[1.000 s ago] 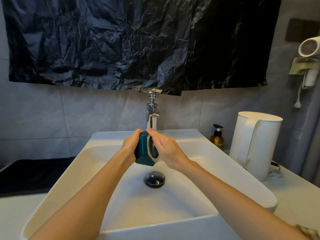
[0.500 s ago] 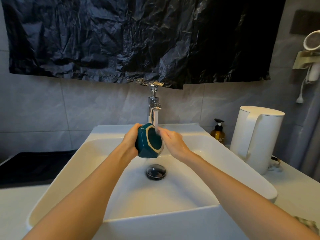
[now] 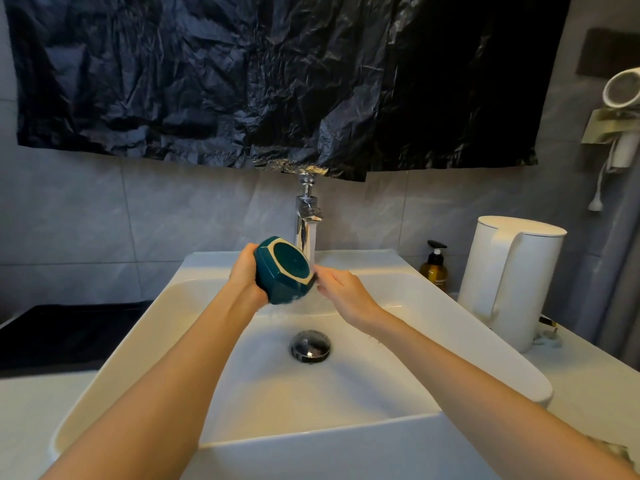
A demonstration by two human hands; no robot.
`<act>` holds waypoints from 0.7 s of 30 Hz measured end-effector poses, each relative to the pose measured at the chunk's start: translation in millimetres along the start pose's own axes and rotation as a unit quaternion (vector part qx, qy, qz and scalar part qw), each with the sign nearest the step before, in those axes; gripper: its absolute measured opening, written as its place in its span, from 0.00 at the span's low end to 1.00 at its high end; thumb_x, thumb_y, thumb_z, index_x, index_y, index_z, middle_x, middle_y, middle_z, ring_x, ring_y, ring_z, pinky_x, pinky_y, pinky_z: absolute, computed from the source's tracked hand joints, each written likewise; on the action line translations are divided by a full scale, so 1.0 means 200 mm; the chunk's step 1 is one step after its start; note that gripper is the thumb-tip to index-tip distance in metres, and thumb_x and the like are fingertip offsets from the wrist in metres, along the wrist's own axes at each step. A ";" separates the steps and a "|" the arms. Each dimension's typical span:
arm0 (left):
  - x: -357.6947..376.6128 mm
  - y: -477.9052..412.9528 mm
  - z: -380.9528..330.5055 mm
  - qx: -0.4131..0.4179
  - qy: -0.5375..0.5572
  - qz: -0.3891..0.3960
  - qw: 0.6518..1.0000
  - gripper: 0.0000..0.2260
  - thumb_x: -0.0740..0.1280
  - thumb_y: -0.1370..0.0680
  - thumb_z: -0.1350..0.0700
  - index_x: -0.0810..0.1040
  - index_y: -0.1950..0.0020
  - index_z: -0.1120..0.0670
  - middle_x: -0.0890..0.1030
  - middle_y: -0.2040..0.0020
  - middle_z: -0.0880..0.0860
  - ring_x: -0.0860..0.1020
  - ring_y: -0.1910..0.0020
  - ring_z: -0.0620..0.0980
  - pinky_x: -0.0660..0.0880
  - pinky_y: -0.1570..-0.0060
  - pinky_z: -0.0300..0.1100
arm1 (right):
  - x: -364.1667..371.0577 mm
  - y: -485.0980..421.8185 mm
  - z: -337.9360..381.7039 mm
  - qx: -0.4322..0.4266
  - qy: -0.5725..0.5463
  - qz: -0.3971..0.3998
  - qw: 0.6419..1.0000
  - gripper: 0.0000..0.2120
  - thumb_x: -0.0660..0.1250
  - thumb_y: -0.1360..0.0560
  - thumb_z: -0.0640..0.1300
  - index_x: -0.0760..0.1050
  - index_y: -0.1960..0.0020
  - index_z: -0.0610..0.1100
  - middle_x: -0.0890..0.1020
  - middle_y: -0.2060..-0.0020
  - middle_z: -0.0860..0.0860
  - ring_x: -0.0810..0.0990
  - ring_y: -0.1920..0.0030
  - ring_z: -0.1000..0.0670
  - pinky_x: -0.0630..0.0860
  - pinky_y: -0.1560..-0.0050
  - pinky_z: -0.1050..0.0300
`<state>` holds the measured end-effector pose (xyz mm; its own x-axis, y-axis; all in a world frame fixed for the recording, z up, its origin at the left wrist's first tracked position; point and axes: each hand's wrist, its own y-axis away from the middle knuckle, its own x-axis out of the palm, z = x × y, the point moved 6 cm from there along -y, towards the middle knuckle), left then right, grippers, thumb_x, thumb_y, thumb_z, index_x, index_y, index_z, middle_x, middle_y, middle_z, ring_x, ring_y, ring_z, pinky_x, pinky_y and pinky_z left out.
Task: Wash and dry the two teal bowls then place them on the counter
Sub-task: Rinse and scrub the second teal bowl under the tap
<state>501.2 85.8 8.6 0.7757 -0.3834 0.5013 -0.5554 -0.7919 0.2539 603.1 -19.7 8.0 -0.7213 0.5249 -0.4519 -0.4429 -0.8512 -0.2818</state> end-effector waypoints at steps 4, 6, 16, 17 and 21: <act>0.01 0.02 0.04 -0.016 -0.010 -0.003 1.000 0.09 0.60 0.24 0.52 0.76 0.61 0.53 0.80 0.59 0.54 0.77 0.58 0.55 0.74 0.45 0.55 | 0.01 -0.01 0.05 0.020 -0.024 -0.006 0.999 0.17 0.50 0.17 0.46 0.73 0.58 0.47 0.77 0.58 0.51 0.74 0.56 0.52 0.70 0.51 0.57; 0.04 0.04 0.04 -0.013 -0.007 0.002 1.000 0.09 0.61 0.24 0.52 0.76 0.60 0.54 0.80 0.59 0.55 0.77 0.58 0.55 0.74 0.42 0.54 | 0.00 -0.03 0.05 0.037 -0.041 -0.014 0.998 0.16 0.50 0.17 0.44 0.73 0.57 0.44 0.75 0.61 0.51 0.71 0.59 0.54 0.69 0.50 0.57; -0.05 -0.03 0.00 0.015 0.096 -0.078 0.992 0.13 0.60 0.23 0.54 0.75 0.41 0.56 0.79 0.43 0.59 0.77 0.43 0.61 0.74 0.46 0.63 | 0.07 0.02 0.04 0.070 -0.154 0.033 0.985 0.13 0.53 0.17 0.45 0.73 0.38 0.50 0.75 0.41 0.53 0.71 0.37 0.54 0.62 0.27 0.55; -0.04 -0.02 0.00 0.018 0.094 -0.080 0.992 0.12 0.59 0.22 0.54 0.75 0.42 0.56 0.79 0.43 0.59 0.77 0.43 0.61 0.73 0.45 0.64 | 0.08 0.02 0.05 0.070 -0.151 0.033 0.986 0.14 0.52 0.17 0.44 0.71 0.36 0.49 0.75 0.40 0.50 0.71 0.35 0.52 0.61 0.26 0.52; -0.03 -0.01 0.00 0.016 0.096 -0.084 0.992 0.08 0.58 0.20 0.54 0.74 0.49 0.56 0.78 0.44 0.60 0.76 0.44 0.61 0.73 0.43 0.63 | 0.10 0.03 0.04 0.070 -0.101 0.051 0.991 0.23 0.51 0.20 0.45 0.62 0.25 0.46 0.66 0.28 0.51 0.63 0.27 0.50 0.58 0.25 0.49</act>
<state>498.9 89.7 4.9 0.7830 -0.1499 0.6037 -0.4117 -0.8524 0.3223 582.4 -15.3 4.1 -0.8514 0.4370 -0.2902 -0.4219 -0.8992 -0.1161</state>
